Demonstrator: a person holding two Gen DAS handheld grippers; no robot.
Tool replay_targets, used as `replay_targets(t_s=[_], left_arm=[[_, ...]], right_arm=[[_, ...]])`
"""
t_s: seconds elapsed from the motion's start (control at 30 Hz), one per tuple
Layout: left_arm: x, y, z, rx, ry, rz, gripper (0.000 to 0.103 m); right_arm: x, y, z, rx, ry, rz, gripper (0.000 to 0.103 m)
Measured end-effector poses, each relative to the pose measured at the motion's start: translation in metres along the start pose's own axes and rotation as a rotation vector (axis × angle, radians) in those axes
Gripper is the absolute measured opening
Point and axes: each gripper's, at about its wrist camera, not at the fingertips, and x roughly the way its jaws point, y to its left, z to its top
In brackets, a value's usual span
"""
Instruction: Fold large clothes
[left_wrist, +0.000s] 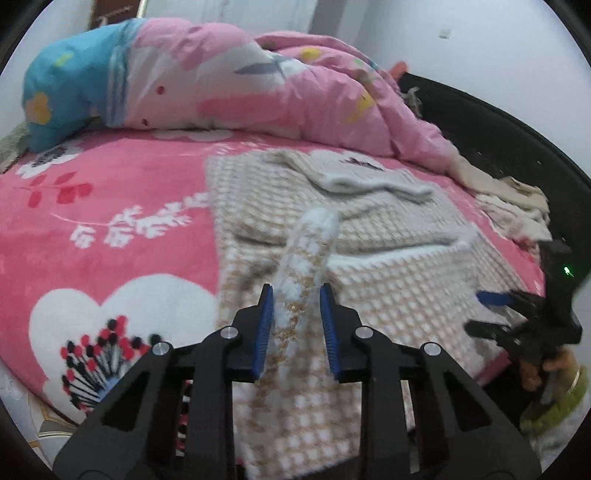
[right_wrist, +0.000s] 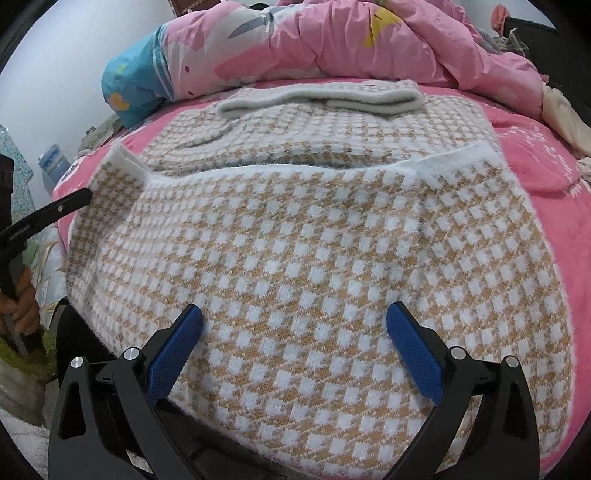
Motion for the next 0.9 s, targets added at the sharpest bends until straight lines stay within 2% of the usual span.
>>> replay_targets(t_s=[0.13,0.3,0.47,0.6,0.67,0.8,0.9], left_arm=[[0.021,0.005,-0.001,-0.026,0.064,-0.001,0.025],[0.036,0.015,0.003,-0.067,0.089,-0.001,0.025],[0.058,0.021,0.012,-0.08,0.154,0.056,0.028],[0.068,0.017,0.014,-0.074,0.183,0.106,0.032],[0.068,0.013,0.013,-0.055,0.179,0.131,0.032],[0.068,0.01,0.012,-0.045,0.182,0.156,0.032],[0.069,0.011,0.013,-0.052,0.186,0.157,0.033]], right_arm=[[0.0,0.002,-0.001,0.004,0.001,-0.002,0.097],[0.0,0.002,-0.001,0.004,0.001,0.0,0.097],[0.0,0.0,0.0,0.004,-0.004,0.017,0.098],[-0.014,-0.009,-0.003,0.021,-0.016,0.065,0.097],[-0.027,-0.023,-0.004,0.047,-0.041,0.078,0.093],[-0.054,-0.066,0.008,0.108,-0.096,-0.017,0.084],[-0.056,-0.089,0.027,0.117,-0.119,-0.05,0.074]])
